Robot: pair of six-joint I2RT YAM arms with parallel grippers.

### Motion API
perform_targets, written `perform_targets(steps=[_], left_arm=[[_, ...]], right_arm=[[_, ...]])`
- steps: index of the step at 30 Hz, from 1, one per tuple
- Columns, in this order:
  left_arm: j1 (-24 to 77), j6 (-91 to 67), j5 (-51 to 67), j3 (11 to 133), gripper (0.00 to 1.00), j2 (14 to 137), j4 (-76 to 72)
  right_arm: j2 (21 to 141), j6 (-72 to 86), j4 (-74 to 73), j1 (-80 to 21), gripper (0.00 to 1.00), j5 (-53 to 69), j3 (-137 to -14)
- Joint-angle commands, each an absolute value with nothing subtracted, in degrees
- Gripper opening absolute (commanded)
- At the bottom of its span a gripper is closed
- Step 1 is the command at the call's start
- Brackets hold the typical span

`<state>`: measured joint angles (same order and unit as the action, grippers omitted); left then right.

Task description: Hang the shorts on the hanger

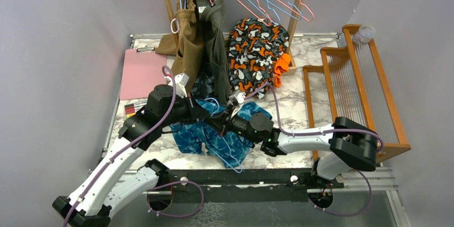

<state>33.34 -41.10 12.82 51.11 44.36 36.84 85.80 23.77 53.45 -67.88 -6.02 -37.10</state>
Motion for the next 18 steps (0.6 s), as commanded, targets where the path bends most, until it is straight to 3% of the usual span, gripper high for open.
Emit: perform_targets(steps=[1,8,14,18], left_arm=[[33.8,-41.4,20.0,52.5,0.0,42.6,34.3],[33.8,-41.0,21.6,55.3,0.0,41.3,35.3],[33.8,-40.9,23.0,57.2,0.17,40.0,36.1],[33.8,-41.1,23.8,58.8,0.38,38.8,36.2]], right_arm=[[88.0,27.4,65.6,-68.2,0.01,0.0,-39.0],[85.3,29.5,73.9,-68.2,0.01,-2.5,-36.9],[83.0,29.5,77.8,-68.2,0.01,-3.7,-36.7],[81.4,28.5,78.3,-68.2,0.01,-4.9,-36.5]])
